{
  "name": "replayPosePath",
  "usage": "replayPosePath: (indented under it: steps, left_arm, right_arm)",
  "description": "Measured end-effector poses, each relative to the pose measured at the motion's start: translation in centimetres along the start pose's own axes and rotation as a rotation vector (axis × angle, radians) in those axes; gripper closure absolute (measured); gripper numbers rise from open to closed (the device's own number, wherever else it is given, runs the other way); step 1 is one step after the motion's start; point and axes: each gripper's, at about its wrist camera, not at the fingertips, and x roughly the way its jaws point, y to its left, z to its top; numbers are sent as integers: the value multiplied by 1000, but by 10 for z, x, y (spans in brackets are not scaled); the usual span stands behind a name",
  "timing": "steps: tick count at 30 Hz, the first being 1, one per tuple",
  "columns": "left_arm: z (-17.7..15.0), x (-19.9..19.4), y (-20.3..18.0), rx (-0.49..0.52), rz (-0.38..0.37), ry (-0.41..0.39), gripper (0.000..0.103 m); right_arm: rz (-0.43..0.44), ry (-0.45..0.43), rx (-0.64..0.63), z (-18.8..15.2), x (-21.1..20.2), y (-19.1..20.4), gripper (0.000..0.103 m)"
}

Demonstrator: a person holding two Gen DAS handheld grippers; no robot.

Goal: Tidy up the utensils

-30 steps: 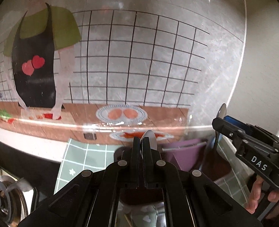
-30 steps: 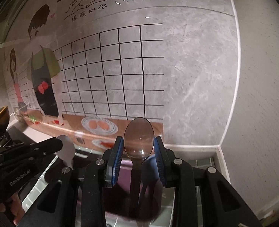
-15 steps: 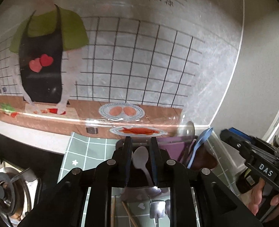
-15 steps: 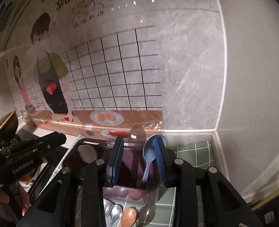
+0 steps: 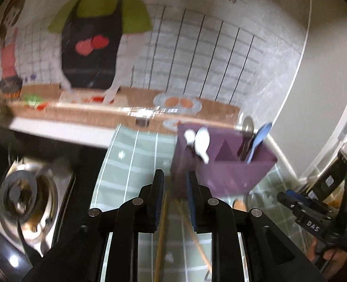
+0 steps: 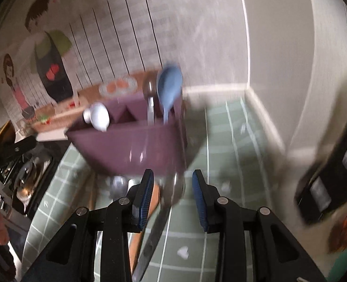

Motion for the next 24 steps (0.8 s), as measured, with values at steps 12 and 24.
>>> replayPosePath:
  steps: [12,24]
  left_arm:
    - [-42,-8,26,-82,25,50,82]
    - [-52,-3,41,-116,50,63,82]
  right_arm:
    - [-28,94,-13,-30,45,6,71]
    - [-72,112,-39,-18,70,16,70]
